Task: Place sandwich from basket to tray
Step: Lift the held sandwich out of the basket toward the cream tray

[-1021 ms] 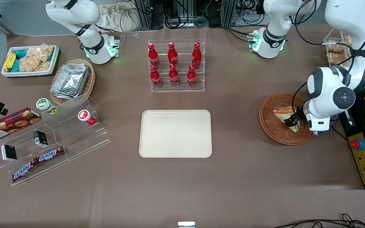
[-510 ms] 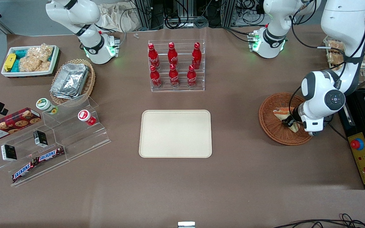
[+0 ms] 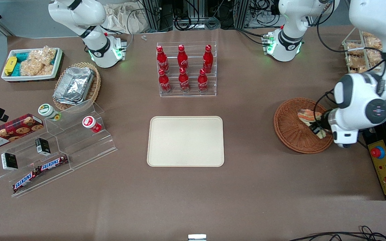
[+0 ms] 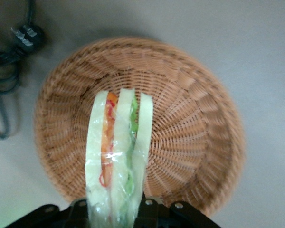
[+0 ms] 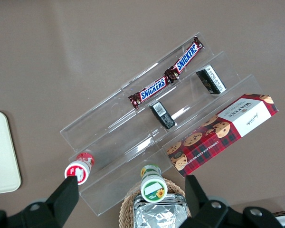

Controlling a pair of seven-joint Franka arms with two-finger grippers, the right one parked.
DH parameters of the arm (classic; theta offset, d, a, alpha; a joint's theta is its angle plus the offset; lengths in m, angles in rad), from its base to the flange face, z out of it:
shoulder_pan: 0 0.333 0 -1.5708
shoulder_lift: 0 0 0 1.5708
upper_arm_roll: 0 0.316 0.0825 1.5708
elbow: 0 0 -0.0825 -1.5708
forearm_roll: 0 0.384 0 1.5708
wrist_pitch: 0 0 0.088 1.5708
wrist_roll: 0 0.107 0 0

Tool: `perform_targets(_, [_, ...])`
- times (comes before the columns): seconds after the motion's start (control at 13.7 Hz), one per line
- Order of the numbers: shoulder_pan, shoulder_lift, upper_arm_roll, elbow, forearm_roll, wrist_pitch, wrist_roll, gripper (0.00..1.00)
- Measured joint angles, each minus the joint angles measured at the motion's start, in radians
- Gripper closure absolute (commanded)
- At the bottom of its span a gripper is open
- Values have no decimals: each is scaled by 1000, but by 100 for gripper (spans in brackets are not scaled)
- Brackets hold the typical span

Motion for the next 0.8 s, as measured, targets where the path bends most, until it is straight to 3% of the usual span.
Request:
perform_targets(0.15, [-1,-10,-53,170,-20,-153,21,100])
perform_targets(0.36, [-9,-9,-224,363,-47,-245,23,100])
perform_targets(0.58, [-31,27,-405,405,-58,-232,17,100])
perform_targets(0.8, [-132,134,-459,402,-50,-85,15,100])
